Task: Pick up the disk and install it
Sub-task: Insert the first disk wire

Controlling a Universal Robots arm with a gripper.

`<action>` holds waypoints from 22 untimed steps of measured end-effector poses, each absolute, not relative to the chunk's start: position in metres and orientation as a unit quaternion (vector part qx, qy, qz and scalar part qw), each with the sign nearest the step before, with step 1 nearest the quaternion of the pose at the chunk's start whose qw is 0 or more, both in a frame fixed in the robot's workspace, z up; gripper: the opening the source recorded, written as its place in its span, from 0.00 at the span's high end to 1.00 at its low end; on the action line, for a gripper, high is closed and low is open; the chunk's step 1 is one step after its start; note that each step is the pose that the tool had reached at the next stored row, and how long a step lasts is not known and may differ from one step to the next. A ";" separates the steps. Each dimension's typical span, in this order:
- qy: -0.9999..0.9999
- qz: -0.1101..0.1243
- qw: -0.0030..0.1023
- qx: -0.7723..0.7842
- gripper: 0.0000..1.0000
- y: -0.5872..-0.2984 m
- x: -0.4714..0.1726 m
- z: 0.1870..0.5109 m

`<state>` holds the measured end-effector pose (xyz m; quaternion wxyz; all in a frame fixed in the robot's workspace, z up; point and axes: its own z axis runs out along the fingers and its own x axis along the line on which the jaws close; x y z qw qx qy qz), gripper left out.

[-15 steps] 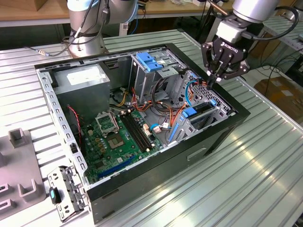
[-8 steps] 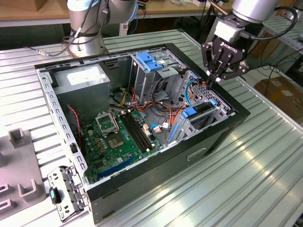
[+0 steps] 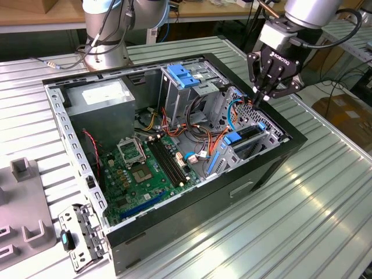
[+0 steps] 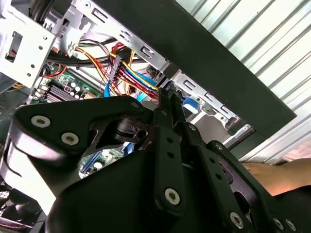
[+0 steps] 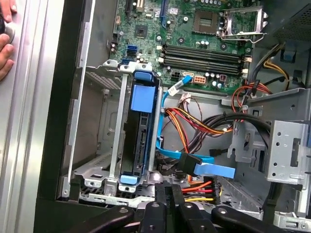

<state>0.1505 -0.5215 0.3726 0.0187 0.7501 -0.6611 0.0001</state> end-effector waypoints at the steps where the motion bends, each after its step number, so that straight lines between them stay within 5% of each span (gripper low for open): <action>1: -0.661 0.000 0.019 0.750 0.84 -0.522 0.150 0.373; 22: -0.684 -0.001 0.019 0.729 0.84 -0.529 0.136 0.371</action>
